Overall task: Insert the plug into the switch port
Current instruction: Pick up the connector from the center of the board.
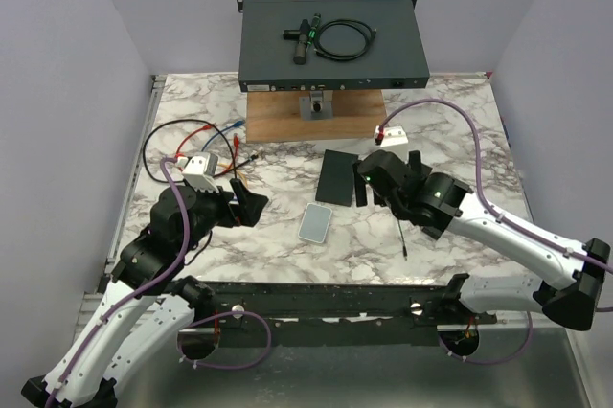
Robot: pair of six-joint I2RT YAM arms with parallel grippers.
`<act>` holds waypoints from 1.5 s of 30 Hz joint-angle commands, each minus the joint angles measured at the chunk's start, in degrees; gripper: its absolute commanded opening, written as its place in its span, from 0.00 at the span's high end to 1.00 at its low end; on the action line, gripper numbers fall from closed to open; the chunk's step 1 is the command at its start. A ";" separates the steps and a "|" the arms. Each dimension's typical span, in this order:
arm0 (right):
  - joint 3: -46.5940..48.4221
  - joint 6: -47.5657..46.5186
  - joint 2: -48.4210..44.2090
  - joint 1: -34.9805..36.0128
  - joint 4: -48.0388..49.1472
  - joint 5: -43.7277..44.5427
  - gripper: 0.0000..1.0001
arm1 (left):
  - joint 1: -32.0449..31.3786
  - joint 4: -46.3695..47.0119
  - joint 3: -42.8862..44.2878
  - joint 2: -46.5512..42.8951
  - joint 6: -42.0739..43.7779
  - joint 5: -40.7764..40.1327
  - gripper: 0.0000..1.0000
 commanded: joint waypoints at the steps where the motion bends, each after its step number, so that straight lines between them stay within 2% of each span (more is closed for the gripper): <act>1: -0.65 4.48 1.75 -2.63 -5.73 -0.87 0.00 | -0.24 -1.65 0.00 -0.72 -0.79 0.96 0.02; 7: -6.24 7.17 1.52 -9.65 -4.00 -8.18 0.03 | -0.20 -1.47 -0.45 -3.21 -0.78 1.01 0.01; 14: -13.73 11.45 0.98 -13.31 -0.08 -13.37 0.08 | -0.25 -2.03 -0.62 -4.91 -0.92 2.64 0.02; 24: -21.14 15.95 6.73 -15.44 6.02 -16.04 0.17 | -0.24 -2.72 -0.44 -6.81 -0.44 2.59 0.02; 35: -25.33 16.81 8.54 -16.20 9.74 -17.49 0.34 | -0.21 -2.88 -0.45 -6.97 -0.35 2.41 0.02; 45: -25.63 17.29 10.93 -16.95 10.85 -15.06 0.38 | -0.23 -2.98 -0.44 -6.87 -0.44 2.22 0.02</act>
